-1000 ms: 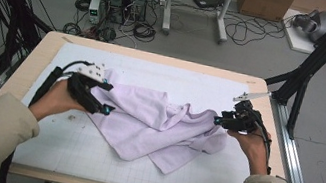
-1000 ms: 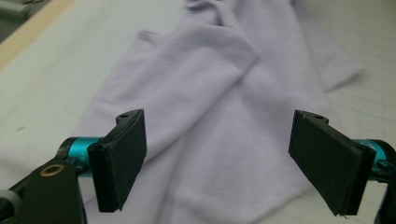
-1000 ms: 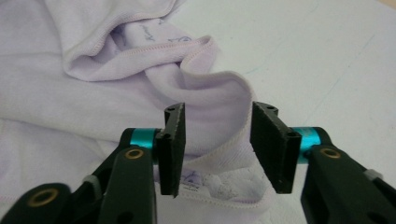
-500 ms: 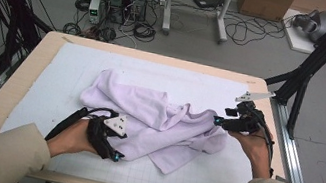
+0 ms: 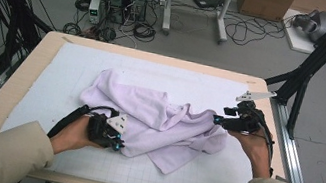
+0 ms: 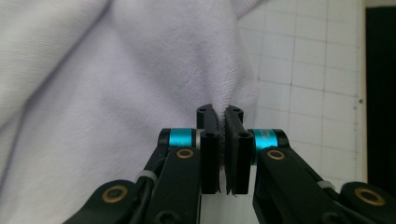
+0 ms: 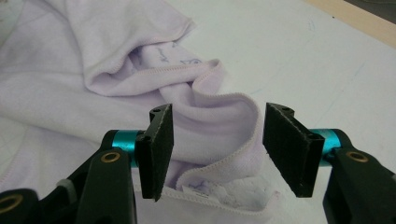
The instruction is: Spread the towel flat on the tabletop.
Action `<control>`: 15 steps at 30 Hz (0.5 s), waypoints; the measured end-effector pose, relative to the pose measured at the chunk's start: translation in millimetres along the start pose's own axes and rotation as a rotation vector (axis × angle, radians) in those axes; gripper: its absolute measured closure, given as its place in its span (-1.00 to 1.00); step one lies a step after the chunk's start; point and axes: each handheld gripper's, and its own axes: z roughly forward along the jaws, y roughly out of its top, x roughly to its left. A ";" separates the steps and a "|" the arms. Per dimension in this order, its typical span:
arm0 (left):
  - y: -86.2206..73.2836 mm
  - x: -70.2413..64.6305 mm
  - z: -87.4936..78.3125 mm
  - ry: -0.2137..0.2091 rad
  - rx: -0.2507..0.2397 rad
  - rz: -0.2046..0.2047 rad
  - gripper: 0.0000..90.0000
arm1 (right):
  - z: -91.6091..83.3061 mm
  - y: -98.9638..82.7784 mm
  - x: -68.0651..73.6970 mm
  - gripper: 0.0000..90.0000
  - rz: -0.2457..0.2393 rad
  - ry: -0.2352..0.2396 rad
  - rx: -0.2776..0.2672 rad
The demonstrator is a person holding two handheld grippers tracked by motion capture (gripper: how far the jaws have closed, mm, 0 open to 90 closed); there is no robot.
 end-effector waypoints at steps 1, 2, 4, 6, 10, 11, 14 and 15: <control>-1.2 2.4 -6.5 0.006 -0.018 -0.006 0.90 | -0.1 0.2 0.1 -0.05 0.000 0.009 -0.006; -2.6 5.3 -13.8 0.000 -0.031 -0.013 0.91 | -0.3 0.6 0.5 -0.05 0.000 0.008 -0.008; -7.2 11.6 -29.0 0.006 -0.066 -0.029 0.91 | -0.2 1.8 1.5 -0.05 -0.011 0.015 -0.011; -11.5 15.0 -40.7 0.008 -0.092 -0.044 0.91 | -0.1 3.8 3.1 -0.05 -0.022 0.020 -0.011; -22.9 21.9 -64.5 -0.003 -0.140 -0.048 0.91 | 0.6 8.4 7.7 -0.06 -0.045 0.041 -0.022; -25.9 23.3 -69.9 0.000 -0.148 -0.047 0.91 | 1.1 9.6 8.9 -0.07 -0.054 0.047 -0.020; -35.3 26.3 -85.3 -0.004 -0.176 -0.058 0.91 | 2.6 12.7 12.1 -0.09 -0.074 0.059 -0.017; -38.4 27.8 -90.5 -0.001 -0.176 -0.054 0.91 | 3.0 13.5 13.1 -0.09 -0.077 0.064 -0.019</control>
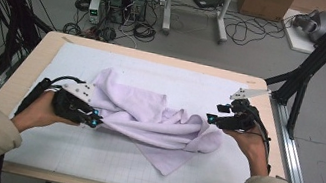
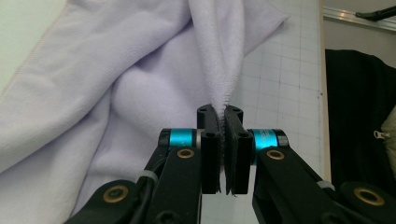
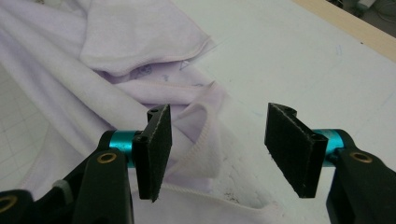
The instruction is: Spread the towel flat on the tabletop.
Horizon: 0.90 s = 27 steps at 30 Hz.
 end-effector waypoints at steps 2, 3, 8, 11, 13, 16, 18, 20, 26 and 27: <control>-5.4 2.8 -10.6 -0.004 -0.014 0.001 0.91 | 1.3 1.4 1.5 -0.10 -0.010 0.008 0.004; -8.3 4.1 -15.6 0.000 -0.020 -0.002 0.91 | 1.9 2.1 2.2 -0.10 -0.014 0.012 0.006; -26.7 12.4 -36.8 -0.004 -0.045 -0.026 0.91 | 7.2 4.5 6.0 -0.10 -0.030 0.029 0.017; -37.5 11.8 -35.2 -0.029 -0.037 -0.033 0.91 | 11.9 7.3 8.7 -0.10 -0.047 0.042 0.018; -40.7 10.5 -30.3 -0.042 -0.026 -0.033 0.91 | 16.9 10.3 10.9 -0.10 -0.051 0.055 0.018; -41.0 10.9 -25.4 -0.048 -0.010 -0.030 0.91 | 27.9 17.0 15.3 -0.10 -0.066 0.074 0.023; -40.9 11.7 -23.8 -0.052 -0.016 -0.033 0.91 | 36.7 23.1 18.9 -0.10 -0.078 0.092 0.029; -41.1 12.9 -23.7 -0.053 -0.013 -0.034 0.91 | 45.6 29.5 22.9 -0.10 -0.093 0.110 0.030; -45.6 15.9 -20.4 -0.051 -0.014 -0.056 0.91 | 73.4 43.1 36.1 -0.10 -0.142 0.171 0.072; -47.2 16.2 -18.9 -0.054 -0.011 -0.063 0.91 | 76.7 44.3 38.1 -0.10 -0.153 0.184 0.078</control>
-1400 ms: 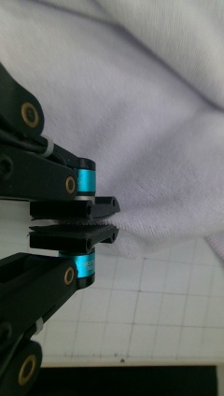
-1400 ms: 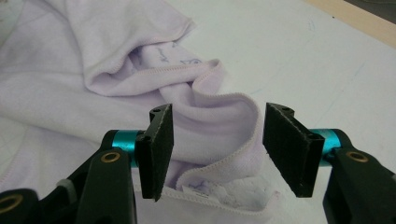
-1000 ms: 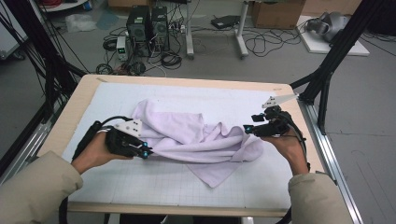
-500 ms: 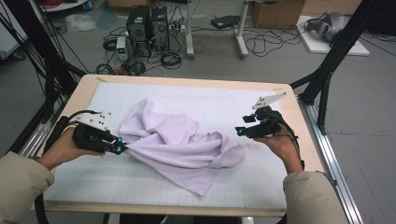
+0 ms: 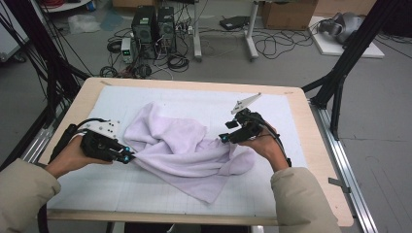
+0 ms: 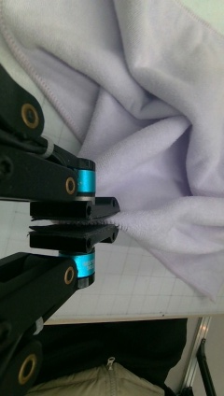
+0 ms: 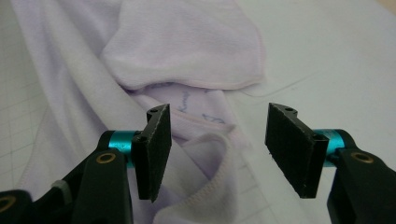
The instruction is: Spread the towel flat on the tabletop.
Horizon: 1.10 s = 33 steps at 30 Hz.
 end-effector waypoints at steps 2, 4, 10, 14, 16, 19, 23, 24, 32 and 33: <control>-2.8 1.3 2.9 0.001 0.015 -0.005 0.91 | 6.5 2.7 3.1 -0.10 -0.011 0.017 0.013; -5.5 2.1 6.4 -0.004 0.018 -0.013 0.91 | 13.4 5.7 5.4 -0.10 -0.023 0.032 0.025; -5.0 1.6 11.8 -0.014 0.032 -0.007 0.91 | 47.9 19.1 13.5 -0.08 -0.062 0.084 0.072; -5.3 1.3 14.1 -0.019 0.039 -0.004 0.91 | 73.8 28.6 19.2 -0.04 -0.107 0.114 0.119; -5.2 1.4 14.6 -0.021 0.037 -0.003 0.91 | 85.4 32.5 21.9 -0.04 -0.133 0.122 0.155; -5.1 1.6 14.6 -0.017 0.043 -0.005 0.91 | 99.7 37.6 26.3 -0.06 -0.192 0.118 0.208; -5.7 2.2 15.6 -0.017 0.039 -0.003 0.91 | 111.5 40.4 30.8 -0.06 -0.274 0.099 0.263; -6.1 2.2 16.1 -0.019 0.035 -0.005 0.91 | 113.8 40.5 31.0 -0.04 -0.281 0.097 0.273; -9.8 3.6 18.8 -0.022 0.030 -0.017 0.91 | 123.1 43.5 32.0 0.90 -0.308 0.025 0.342; -10.1 4.0 17.9 -0.019 0.033 -0.019 0.91 | 121.8 44.4 31.4 0.90 -0.292 0.030 0.337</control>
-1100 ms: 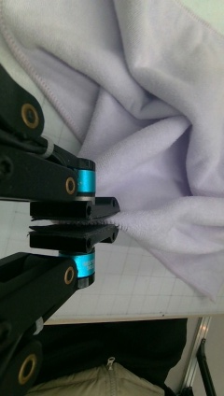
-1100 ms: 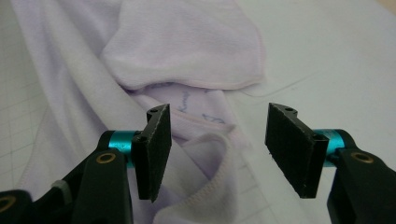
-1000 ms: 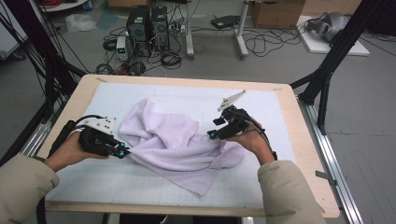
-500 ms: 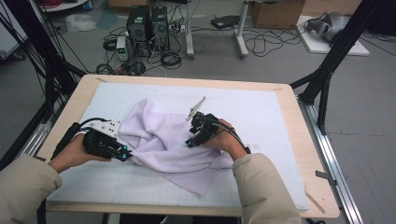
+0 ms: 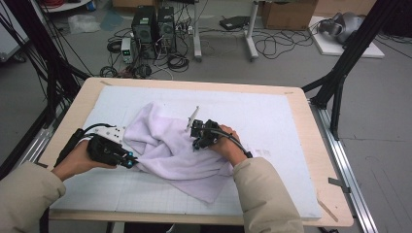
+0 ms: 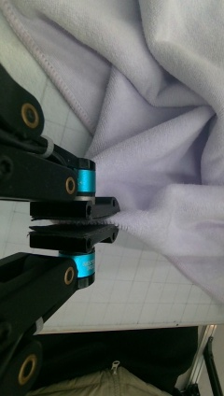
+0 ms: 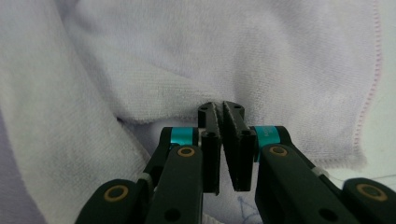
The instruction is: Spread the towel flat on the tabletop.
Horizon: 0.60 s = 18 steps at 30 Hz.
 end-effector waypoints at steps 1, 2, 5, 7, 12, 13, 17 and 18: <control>-0.1 1.0 -1.3 0.004 -0.006 0.001 0.91 | -2.4 -0.5 -1.3 0.91 0.003 0.001 -0.008; -0.4 1.3 -2.3 0.007 -0.016 -0.005 0.91 | -7.1 -2.3 -3.4 0.92 0.025 -0.007 -0.022; -0.8 5.9 -10.0 0.026 -0.029 -0.014 0.91 | -21.1 -10.4 -11.7 0.93 0.082 -0.039 -0.062; -1.4 10.6 -16.7 0.042 -0.046 -0.029 0.91 | -33.3 -19.5 -19.4 0.93 0.147 -0.063 -0.109; 2.2 22.7 -29.9 0.076 -0.061 -0.037 0.91 | -63.4 -44.6 -37.0 0.93 0.295 -0.179 -0.183; 3.6 25.2 -32.1 0.080 -0.064 -0.038 0.91 | -69.1 -49.6 -39.8 0.94 0.321 -0.206 -0.197; 7.5 34.2 -41.2 0.106 -0.076 -0.053 0.91 | -92.5 -69.8 -50.4 0.94 0.426 -0.298 -0.246; 7.8 37.2 -43.9 0.113 -0.072 -0.053 0.91 | -98.4 -74.5 -52.4 0.94 0.453 -0.322 -0.254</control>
